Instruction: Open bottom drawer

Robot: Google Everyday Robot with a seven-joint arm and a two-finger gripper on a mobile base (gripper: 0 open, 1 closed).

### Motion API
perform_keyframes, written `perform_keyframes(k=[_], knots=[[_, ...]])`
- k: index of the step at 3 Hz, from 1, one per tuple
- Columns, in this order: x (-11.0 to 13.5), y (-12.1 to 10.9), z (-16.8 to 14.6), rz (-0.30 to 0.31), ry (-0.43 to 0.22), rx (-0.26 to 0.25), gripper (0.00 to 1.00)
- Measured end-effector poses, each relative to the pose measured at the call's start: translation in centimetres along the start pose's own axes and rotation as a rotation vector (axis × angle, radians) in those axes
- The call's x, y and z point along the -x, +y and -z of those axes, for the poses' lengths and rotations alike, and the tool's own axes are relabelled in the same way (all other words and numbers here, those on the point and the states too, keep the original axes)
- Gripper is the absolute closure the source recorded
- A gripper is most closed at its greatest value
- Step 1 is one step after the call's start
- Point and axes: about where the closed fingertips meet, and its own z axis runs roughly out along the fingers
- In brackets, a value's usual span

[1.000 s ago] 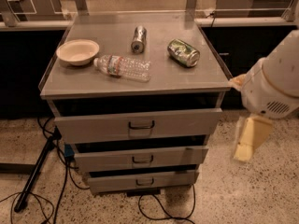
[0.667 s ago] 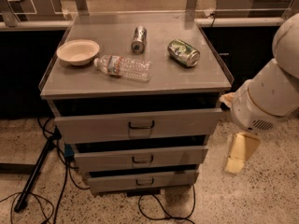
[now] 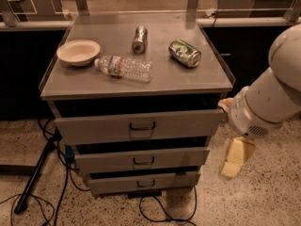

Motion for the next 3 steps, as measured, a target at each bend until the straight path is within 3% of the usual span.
perform_keyframes(k=[1, 2, 3], knots=[[-1.3, -1.2, -6.6, -0.002, -0.012, 0.034, 0.00], [-1.3, -0.4, -7.3, 0.008, -0.015, 0.050, 0.00], [-1.4, 1.1, -10.8, 0.012, -0.037, 0.079, 0.00]])
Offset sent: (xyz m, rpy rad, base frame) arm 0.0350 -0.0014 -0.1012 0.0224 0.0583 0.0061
